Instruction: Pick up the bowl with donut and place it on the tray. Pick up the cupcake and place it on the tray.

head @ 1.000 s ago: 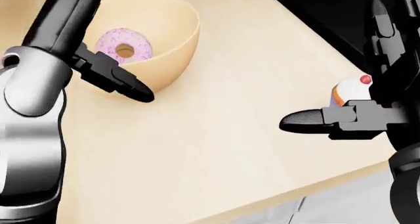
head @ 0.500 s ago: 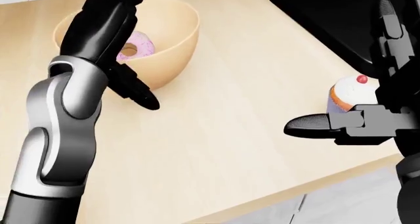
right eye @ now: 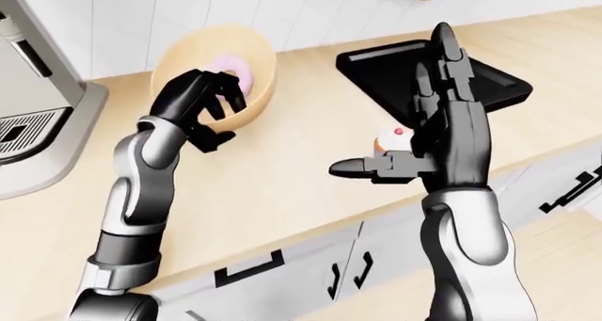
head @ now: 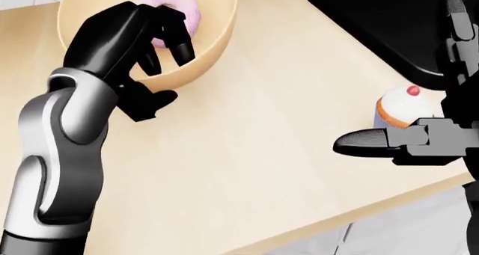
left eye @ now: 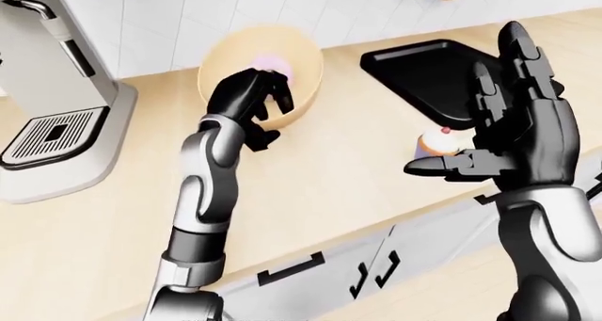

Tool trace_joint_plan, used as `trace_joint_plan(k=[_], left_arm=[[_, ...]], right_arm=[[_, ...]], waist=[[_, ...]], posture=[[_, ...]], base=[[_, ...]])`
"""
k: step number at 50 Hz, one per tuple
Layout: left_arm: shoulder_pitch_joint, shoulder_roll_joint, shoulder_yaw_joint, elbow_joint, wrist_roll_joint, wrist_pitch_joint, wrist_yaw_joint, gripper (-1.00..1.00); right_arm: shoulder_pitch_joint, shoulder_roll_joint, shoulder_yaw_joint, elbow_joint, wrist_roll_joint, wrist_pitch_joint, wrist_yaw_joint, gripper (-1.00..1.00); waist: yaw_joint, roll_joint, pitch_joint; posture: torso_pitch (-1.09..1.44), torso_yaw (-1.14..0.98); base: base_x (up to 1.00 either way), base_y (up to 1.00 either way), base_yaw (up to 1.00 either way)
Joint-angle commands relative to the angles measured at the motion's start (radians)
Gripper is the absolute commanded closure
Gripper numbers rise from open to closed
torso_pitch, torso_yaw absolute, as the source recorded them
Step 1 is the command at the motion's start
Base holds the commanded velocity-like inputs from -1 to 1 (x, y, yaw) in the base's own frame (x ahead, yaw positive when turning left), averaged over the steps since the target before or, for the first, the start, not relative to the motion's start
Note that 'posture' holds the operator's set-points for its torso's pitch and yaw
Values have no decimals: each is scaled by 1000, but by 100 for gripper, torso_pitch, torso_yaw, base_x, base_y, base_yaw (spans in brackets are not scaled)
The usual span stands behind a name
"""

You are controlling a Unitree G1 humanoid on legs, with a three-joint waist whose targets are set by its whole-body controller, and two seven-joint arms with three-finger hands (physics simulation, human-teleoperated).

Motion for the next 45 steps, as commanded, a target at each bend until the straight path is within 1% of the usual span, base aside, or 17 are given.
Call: trace_joint_plan(k=[1,5,7,9,12,14,19,25,31,35,38,39,40,43,45], left_arm=[[-26,1,20,-65,-10,12,-15,100],[-49,10,31,-136,-39,74,-85,100],[-55,18,32,-172,-45,99,-119,100],[-54,22,30,-209,-48,120,-147,100],[-54,22,29,-234,-49,132,-163,100],[-53,22,27,-243,-48,137,-171,100],[-51,24,29,-261,-47,145,-182,100],[-47,27,30,-265,-48,143,-183,100],[-49,29,31,-268,-47,144,-187,100],[-52,28,31,-269,-46,144,-189,100],[-50,28,30,-269,-45,143,-188,100],[-51,28,31,-269,-45,142,-188,100],[-51,28,31,-269,-45,143,-189,100],[-47,28,31,-271,-44,142,-189,100],[-47,28,31,-274,-43,144,-192,100]], right_arm=[[-24,-13,-7,-25,5,-18,1,-100],[-35,-33,-23,-33,12,12,9,-100],[-42,-52,-43,-35,17,33,15,-100],[-36,-77,-64,-26,-4,61,12,-100],[-39,-103,-82,-21,-32,105,16,-100],[-46,-109,-86,-17,-47,124,22,-100],[-48,-108,-64,20,-100,136,41,-100],[-47,-97,-4,109,-205,89,81,-100],[-57,-80,32,159,-307,81,118,-100],[-56,-70,47,178,-369,83,144,-100],[-56,-62,46,175,-404,95,163,-100],[-49,-72,56,180,-438,92,162,-100],[-49,-61,48,182,-443,90,168,-100],[-46,-65,58,181,-499,93,179,-100],[-48,-56,54,184,-513,92,190,-100]], waist=[[-3,-17,-9],[-3,-24,0],[-2,-28,4],[-1,-32,8],[0,-40,14],[1,-44,15],[1,-46,17],[0,-45,14],[1,-41,11],[2,-40,11],[2,-40,10],[2,-40,10],[3,-40,10],[3,-40,10],[3,-39,10]], posture=[[0,0],[0,0],[0,0],[0,0],[0,0],[0,0],[0,0],[0,0],[0,0],[0,0],[0,0],[0,0],[0,0],[0,0],[0,0]], base=[[0,0,0],[0,0,0],[0,0,0],[0,0,0],[0,0,0],[0,0,0],[0,0,0],[0,0,0],[0,0,0],[0,0,0],[0,0,0],[0,0,0],[0,0,0],[0,0,0],[0,0,0]])
